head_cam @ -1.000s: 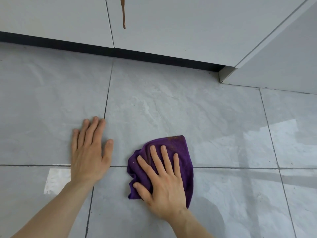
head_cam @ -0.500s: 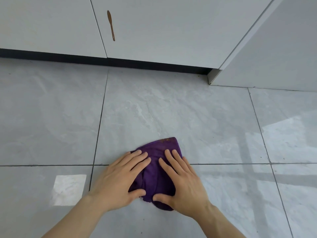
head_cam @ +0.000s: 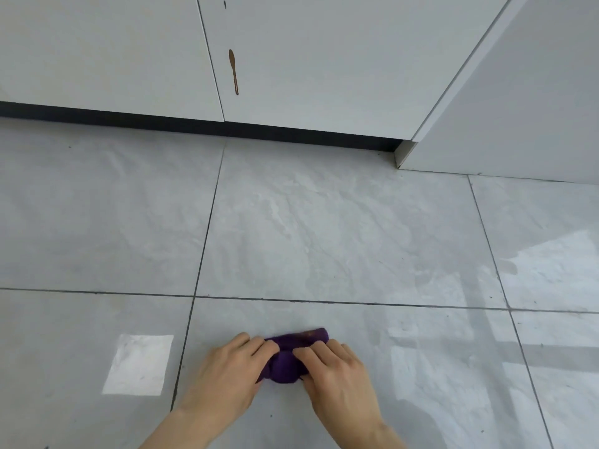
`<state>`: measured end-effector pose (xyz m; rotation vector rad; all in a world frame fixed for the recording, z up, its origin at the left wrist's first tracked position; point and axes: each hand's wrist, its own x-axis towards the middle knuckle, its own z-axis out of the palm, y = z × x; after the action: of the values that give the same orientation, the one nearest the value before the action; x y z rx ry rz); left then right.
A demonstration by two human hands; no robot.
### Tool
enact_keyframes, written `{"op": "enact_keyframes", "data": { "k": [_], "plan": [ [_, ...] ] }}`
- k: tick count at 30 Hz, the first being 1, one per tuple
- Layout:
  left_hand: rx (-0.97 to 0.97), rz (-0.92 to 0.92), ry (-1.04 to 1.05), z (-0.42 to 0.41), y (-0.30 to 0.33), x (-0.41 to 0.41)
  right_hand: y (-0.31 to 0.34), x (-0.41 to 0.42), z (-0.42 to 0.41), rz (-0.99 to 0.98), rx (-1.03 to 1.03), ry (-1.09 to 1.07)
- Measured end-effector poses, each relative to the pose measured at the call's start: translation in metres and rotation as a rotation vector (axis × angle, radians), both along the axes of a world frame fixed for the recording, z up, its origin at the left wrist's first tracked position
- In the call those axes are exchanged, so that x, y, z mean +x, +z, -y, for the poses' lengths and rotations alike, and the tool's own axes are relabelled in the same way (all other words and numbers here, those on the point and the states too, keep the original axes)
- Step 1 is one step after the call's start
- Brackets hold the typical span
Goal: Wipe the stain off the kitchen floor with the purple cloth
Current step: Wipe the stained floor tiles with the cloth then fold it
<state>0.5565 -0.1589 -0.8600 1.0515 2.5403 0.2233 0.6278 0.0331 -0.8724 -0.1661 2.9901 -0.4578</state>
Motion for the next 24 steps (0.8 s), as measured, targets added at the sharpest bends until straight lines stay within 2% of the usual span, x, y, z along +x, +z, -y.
{"op": "enact_keyframes", "data": {
  "k": [3, 7, 10, 16, 24],
  "plan": [
    [-0.041, 0.062, -0.020, 0.003, 0.004, 0.010, 0.007, 0.005, -0.001, 0.072, -0.005, 0.038],
    [0.028, 0.171, 0.039, 0.004, 0.007, 0.020, 0.020, 0.012, -0.011, 0.240, -0.043, 0.087],
    [0.060, 0.251, 0.084, 0.000, 0.013, 0.025, 0.025, 0.017, -0.017, 0.276, -0.088, 0.089],
    [0.083, 0.289, 0.148, -0.009, 0.039, 0.012, 0.052, 0.011, -0.033, 0.212, -0.143, 0.012],
    [0.106, 0.135, 0.142, -0.025, 0.124, -0.045, 0.126, -0.035, -0.044, 0.028, -0.132, -0.099]
  ]
}}
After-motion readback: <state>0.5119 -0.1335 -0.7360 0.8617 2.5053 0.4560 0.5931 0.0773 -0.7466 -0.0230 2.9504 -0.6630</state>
